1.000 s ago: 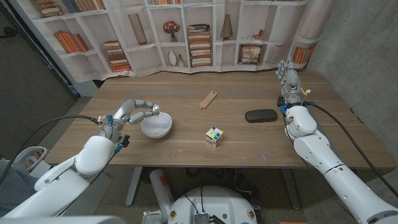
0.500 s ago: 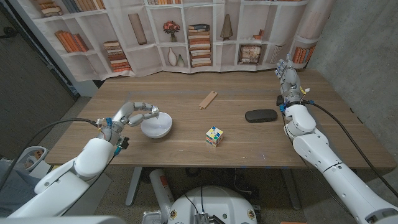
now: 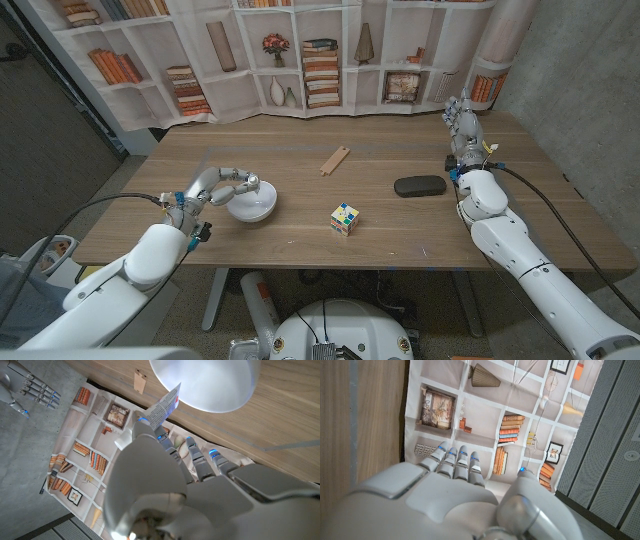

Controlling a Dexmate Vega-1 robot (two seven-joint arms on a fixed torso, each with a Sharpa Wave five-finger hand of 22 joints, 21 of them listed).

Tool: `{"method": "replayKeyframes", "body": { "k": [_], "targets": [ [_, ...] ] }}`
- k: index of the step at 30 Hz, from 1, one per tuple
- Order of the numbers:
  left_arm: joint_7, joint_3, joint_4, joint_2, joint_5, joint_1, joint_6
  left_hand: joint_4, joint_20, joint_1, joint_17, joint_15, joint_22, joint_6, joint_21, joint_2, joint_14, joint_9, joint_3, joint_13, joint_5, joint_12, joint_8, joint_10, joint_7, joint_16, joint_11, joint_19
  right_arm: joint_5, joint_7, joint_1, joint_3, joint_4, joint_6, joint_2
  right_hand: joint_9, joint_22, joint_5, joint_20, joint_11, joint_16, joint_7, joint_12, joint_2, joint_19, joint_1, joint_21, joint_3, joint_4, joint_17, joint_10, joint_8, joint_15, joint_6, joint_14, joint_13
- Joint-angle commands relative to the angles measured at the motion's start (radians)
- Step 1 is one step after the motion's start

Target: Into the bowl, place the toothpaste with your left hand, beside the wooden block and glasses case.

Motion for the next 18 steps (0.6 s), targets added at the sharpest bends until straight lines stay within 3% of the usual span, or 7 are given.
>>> {"method": "replayKeyframes", "body": {
  "k": [1,18],
  "targets": [
    [0.019,0.005,-0.011,0.003,0.0,0.023,-0.006,0.001,0.01,0.01,0.002,-0.132,0.003,0.011,0.005,0.003,0.01,0.003,0.003,0.001,-0.002,0.0,0.006,0.006,0.001,0.001,0.001,0.0,0.009,-0.001,-0.029,0.017,-0.025,0.002,-0.015,0.002,0.004,0.004,0.003,-0.003,-0.003,0.002,0.002,-0.003,0.009,0.006,-0.003,0.0,0.0,0.001,0.01,0.0,-0.003,0.011,0.013,0.003],
    [0.028,0.014,-0.025,-0.001,-0.005,0.042,0.017,0.003,0.016,0.007,0.002,-0.131,0.003,0.012,0.004,0.001,0.006,0.002,0.003,0.001,-0.005,-0.001,0.003,0.006,0.002,-0.001,0.001,-0.003,0.02,-0.004,-0.064,0.039,-0.059,-0.015,-0.038,0.002,0.004,0.004,0.002,-0.005,-0.004,0.002,0.001,-0.002,0.01,0.006,-0.008,-0.001,-0.001,0.001,0.009,-0.001,-0.002,0.01,0.012,0.003]
  ]
}}
